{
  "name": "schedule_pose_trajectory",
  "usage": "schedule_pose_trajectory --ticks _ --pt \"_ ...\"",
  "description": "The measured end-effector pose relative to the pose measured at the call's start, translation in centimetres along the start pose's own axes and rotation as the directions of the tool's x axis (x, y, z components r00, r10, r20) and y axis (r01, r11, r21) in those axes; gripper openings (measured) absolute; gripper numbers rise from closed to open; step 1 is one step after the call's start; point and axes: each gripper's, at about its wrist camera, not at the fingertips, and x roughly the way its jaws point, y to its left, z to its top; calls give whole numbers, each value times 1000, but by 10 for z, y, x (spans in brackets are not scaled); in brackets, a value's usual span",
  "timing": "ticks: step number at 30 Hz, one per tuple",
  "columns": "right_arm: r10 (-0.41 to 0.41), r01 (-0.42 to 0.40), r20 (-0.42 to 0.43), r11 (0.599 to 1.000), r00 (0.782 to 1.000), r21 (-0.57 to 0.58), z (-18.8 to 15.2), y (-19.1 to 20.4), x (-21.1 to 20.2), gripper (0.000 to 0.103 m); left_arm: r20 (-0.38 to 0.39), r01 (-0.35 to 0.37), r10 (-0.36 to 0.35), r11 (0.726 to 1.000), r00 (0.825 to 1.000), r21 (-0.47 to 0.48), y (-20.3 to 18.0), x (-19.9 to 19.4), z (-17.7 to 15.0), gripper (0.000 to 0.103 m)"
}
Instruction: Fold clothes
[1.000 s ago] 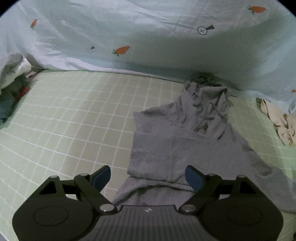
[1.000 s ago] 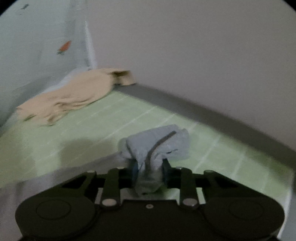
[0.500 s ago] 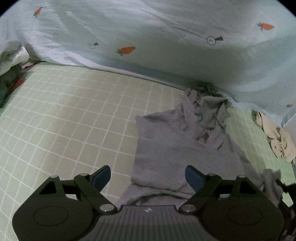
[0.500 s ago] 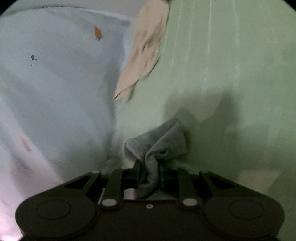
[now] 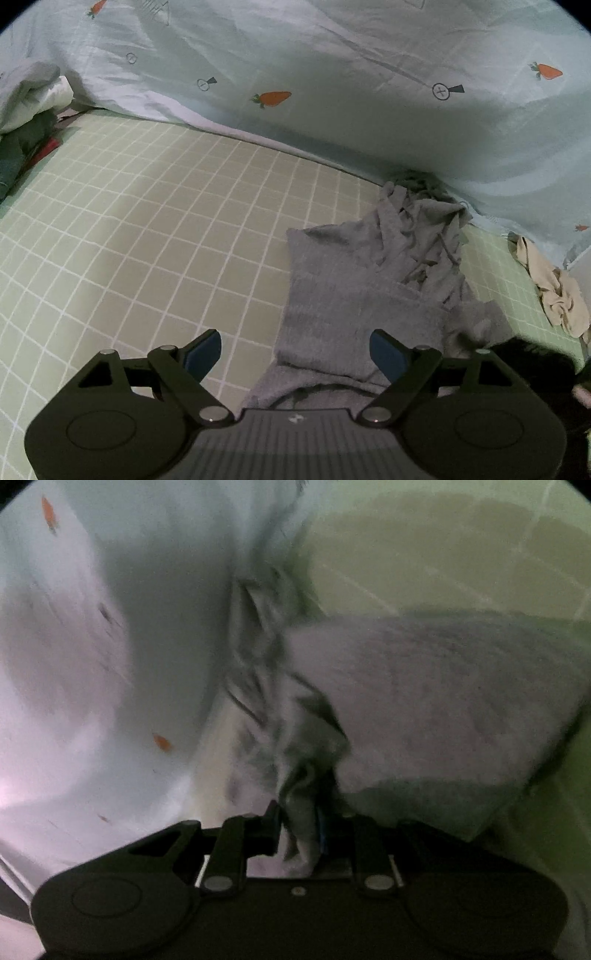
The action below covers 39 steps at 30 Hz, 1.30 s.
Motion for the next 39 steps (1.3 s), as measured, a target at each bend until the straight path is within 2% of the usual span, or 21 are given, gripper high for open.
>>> schedule_pose_trajectory --ticks 3,4,5,6,7,8,12,13,14,16,17,18,20,23,24,27,29,32,35,37,39 --pt "-7 7 -15 1000 1000 -26 5 3 2 28 -3 -4 4 1000 1000 10 -2 1 0 88" --pt "10 -10 -22 1000 1000 -19 8 5 0 41 -6 -5 5 1000 1000 15 -3 2 0 88" --pt "36 -37 -22 999 999 -11 12 5 -2 59 -12 -5 5 1000 1000 22 -4 3 -1 88" --pt "63 -63 -17 998 998 0 14 6 -8 68 -17 -4 5 1000 1000 29 -6 3 -1 88" --pt "88 -88 -11 996 996 12 15 7 -13 83 -20 -4 4 999 1000 39 -8 3 -1 88" --pt "105 -105 0 994 994 25 12 6 -21 90 -22 -3 4 999 1000 54 -11 3 -1 88" --pt "168 -174 71 980 983 92 9 -6 -56 91 -33 7 -4 995 999 104 -26 3 -3 88" --pt "161 -171 98 979 982 107 10 -10 -65 97 -38 11 -6 993 999 117 -30 4 -3 88" --pt "137 -152 128 982 982 112 12 -13 -76 103 -47 16 -10 991 999 132 -35 6 -3 88" --pt "59 -74 187 995 981 74 18 -13 -94 103 -62 27 -17 986 998 162 -46 10 -4 88" --pt "3 -9 222 1000 975 24 19 -10 -102 103 -70 33 -21 983 997 181 -52 13 -4 88" --pt "-54 63 261 998 964 -26 20 -6 -110 103 -76 38 -23 979 997 198 -59 15 -4 88" --pt "-211 272 357 954 910 -130 16 0 -124 103 -90 49 -28 969 996 243 -74 21 -4 89" --pt "-391 544 478 805 787 -236 9 3 -131 103 -112 68 -35 950 993 304 -97 34 -3 91" --pt "-429 597 494 762 756 -252 6 -4 -137 103 -121 76 -39 943 992 324 -104 39 -3 91" --pt "-531 712 500 637 684 -297 7 -17 -132 103 -146 102 -49 919 988 382 -127 53 -4 92" --pt "-567 739 495 612 658 -282 10 -26 -130 103 -168 128 -58 889 984 440 -144 65 -6 93" --pt "-583 739 480 625 656 -252 20 -32 -125 103 -179 158 -71 830 981 536 -169 80 -12 94" --pt "-604 753 469 610 644 -247 20 -38 -123 103 -201 184 -80 795 976 577 -189 97 -15 94" --pt "-616 760 464 603 637 -242 20 -42 -122 103 -209 188 -79 797 975 574 -197 109 -15 89" --pt "-625 768 464 593 628 -241 19 -45 -122 103 -212 190 -80 798 974 572 -201 118 -15 69"
